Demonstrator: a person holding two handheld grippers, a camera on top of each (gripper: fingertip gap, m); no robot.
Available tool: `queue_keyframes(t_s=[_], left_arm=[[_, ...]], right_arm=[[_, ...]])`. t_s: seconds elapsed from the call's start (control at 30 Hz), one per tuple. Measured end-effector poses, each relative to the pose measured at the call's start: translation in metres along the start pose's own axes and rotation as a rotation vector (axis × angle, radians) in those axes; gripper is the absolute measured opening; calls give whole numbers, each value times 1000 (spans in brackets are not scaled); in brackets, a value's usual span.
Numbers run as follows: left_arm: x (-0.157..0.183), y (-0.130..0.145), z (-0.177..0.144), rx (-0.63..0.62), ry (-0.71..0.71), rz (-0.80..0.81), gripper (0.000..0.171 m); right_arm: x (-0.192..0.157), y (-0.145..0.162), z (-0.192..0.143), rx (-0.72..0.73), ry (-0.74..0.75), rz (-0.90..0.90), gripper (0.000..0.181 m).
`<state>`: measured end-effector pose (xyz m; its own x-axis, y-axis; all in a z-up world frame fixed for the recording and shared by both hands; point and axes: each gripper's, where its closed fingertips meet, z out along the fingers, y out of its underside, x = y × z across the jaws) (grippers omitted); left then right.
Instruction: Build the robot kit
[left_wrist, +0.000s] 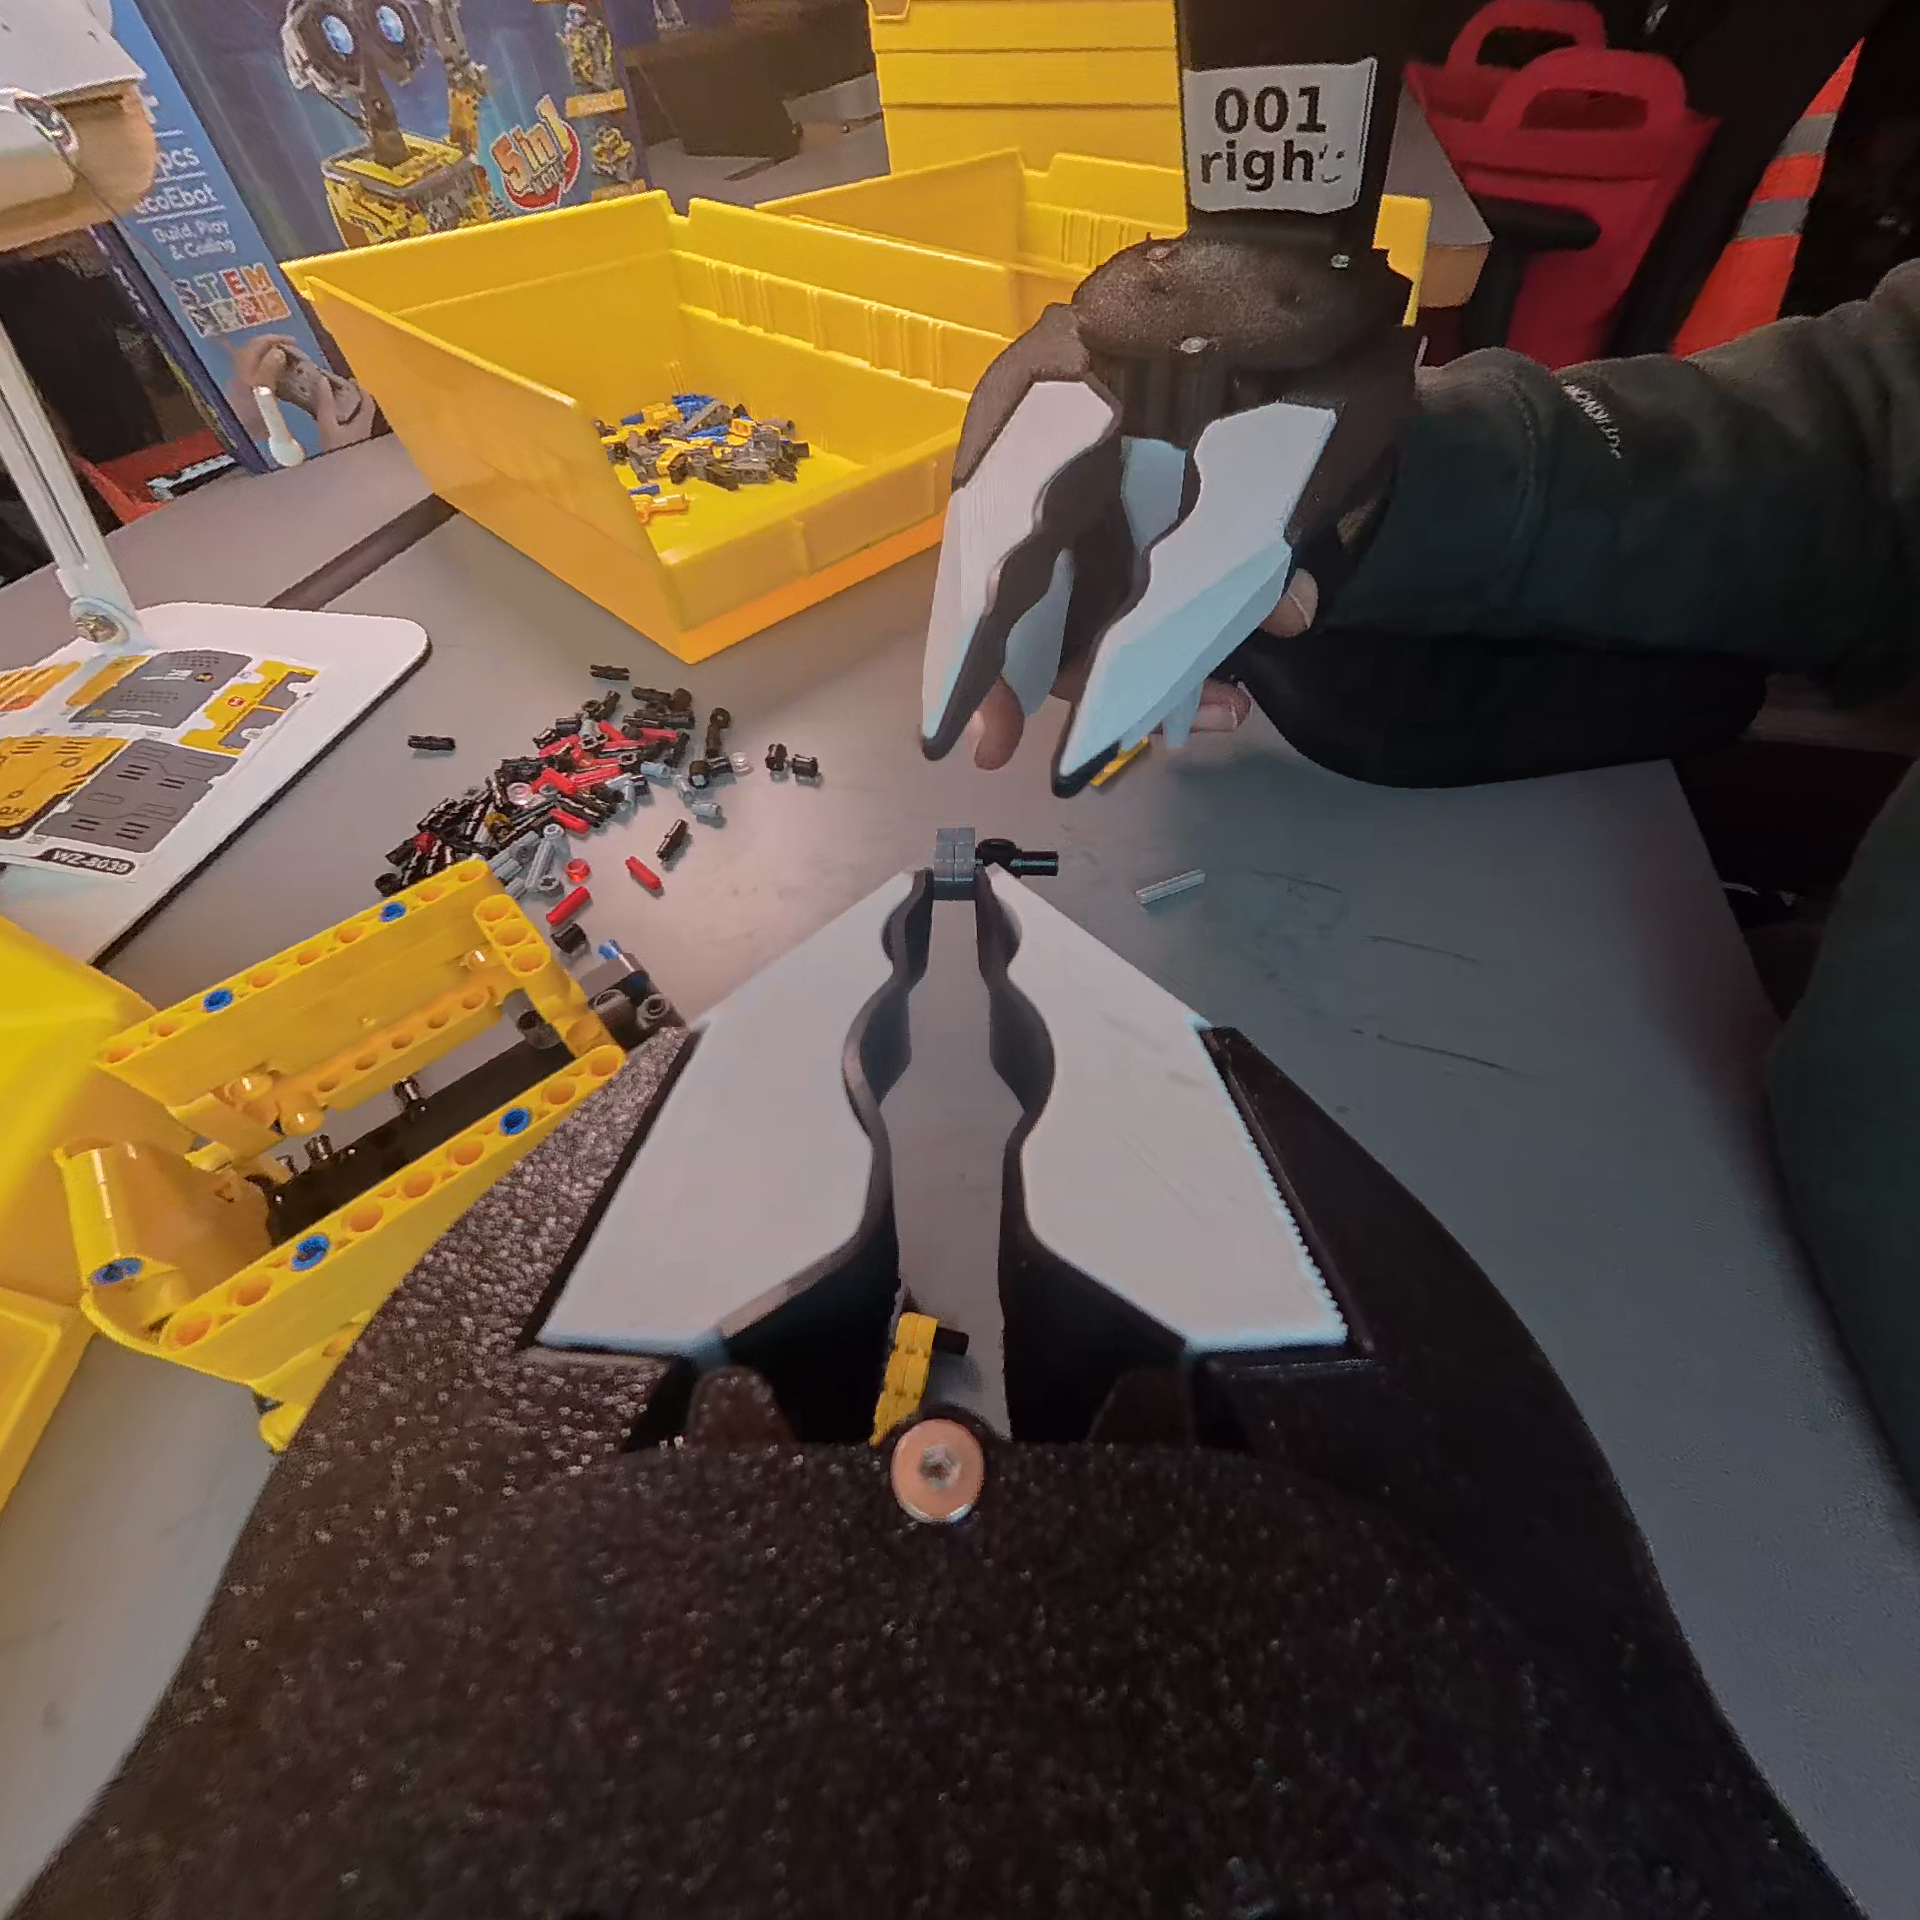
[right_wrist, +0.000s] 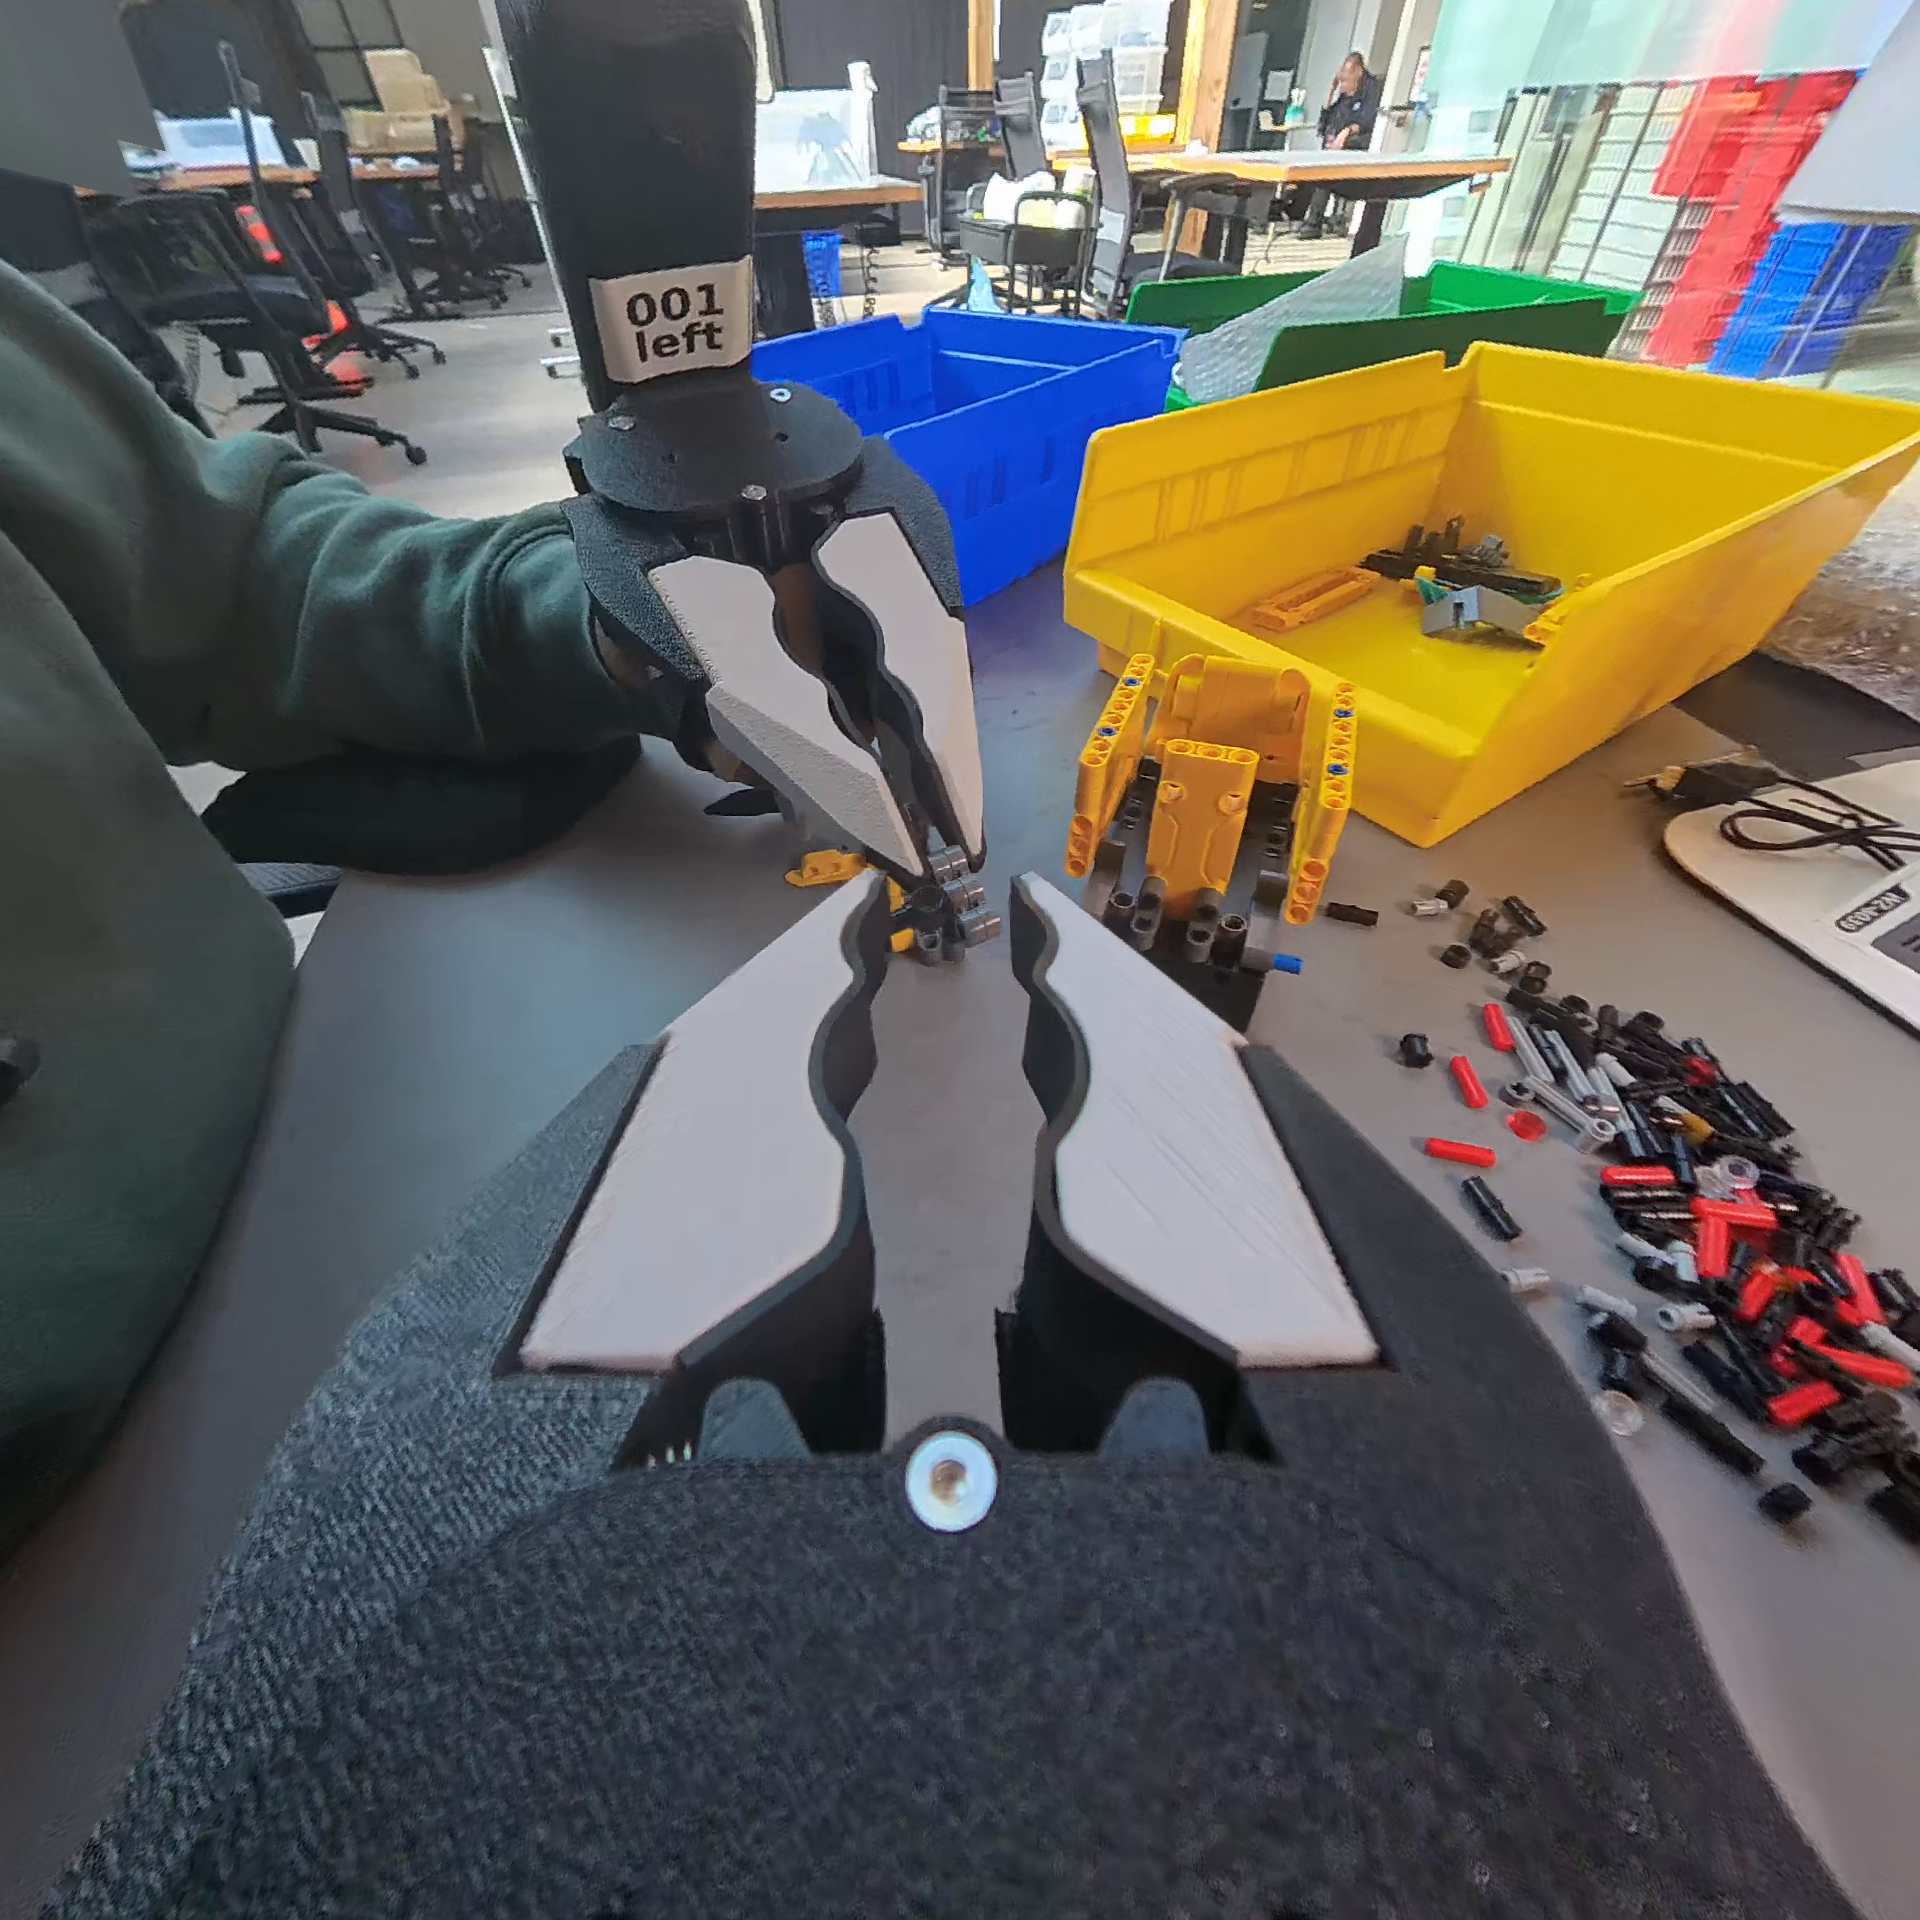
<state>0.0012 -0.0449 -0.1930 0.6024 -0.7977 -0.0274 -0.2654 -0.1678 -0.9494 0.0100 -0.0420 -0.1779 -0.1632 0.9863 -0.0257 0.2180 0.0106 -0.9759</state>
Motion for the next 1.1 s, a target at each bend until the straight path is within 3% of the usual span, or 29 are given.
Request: queue_keyframes(t_s=[0.07, 0.23, 0.33, 0.5, 0.73, 0.93, 1.1], left_arm=[[-5, 1, -1, -1, -16, -10, 7], [-6, 2, 0, -5, -25, -7, 7], [-4, 6, 1, -29, -14, 2, 7], [10, 37, 5, -202, 79, 40, 7], [18, 66, 13, -353, 80, 142, 7], [7, 51, 1, -294, 54, 126, 18], [-22, 33, -24, -213, -54, 88, 20]], right_arm=[[6, -1, -3, 4, 22, 0, 0], [29, 8, -7, -49, 142, 20, 4], [24, 13, -5, -86, 123, -35, 6], [13, 31, -8, -211, 85, -194, 14], [22, 33, -15, -217, 121, -176, 0], [23, 43, -11, -247, 122, -182, 0], [16, 41, -8, -226, 92, -168, 1]])
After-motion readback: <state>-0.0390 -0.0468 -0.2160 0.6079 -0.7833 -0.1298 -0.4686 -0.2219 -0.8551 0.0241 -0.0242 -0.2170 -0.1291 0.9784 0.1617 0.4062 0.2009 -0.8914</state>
